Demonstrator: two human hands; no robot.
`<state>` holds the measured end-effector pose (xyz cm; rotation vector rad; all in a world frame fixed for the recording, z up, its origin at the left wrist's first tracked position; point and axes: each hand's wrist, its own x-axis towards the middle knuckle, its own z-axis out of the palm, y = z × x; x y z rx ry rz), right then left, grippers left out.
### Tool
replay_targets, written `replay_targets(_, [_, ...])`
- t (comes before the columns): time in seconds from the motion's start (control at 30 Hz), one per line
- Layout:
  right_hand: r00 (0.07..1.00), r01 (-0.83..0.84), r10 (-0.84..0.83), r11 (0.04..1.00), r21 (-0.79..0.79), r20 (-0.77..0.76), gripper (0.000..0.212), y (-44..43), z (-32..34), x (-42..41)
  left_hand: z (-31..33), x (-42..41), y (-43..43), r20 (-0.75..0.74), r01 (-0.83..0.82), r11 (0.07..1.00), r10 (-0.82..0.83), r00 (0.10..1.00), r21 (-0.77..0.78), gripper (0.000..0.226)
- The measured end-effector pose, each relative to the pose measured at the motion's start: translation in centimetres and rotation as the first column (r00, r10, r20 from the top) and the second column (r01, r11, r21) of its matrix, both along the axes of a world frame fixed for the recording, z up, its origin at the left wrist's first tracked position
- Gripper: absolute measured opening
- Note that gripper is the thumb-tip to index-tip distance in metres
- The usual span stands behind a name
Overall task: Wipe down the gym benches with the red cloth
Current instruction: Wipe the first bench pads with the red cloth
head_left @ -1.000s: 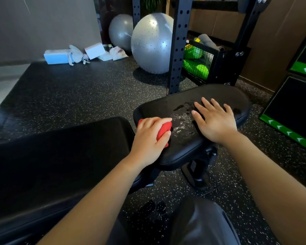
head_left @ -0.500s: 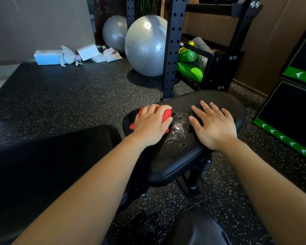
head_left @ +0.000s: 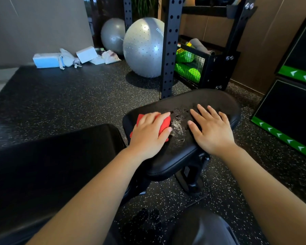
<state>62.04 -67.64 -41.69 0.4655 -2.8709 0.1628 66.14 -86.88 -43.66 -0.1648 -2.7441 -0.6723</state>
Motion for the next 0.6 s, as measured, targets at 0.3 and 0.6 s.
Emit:
replay_targets(0.3, [1.000,-0.017,0.018,0.999,-0.030,0.025,0.054,0.5,0.3,-0.7,0.3,-2.1,0.2,0.005,-0.024,0.999,0.024,1.000,-0.041,0.045])
replay_targets(0.6, [0.998,0.018,-0.021,0.999,-0.036,-0.059,0.077,0.3,0.0,-1.5,1.6,-8.5,0.3,0.064,-0.022,0.999,0.025,0.998,-0.048,0.044])
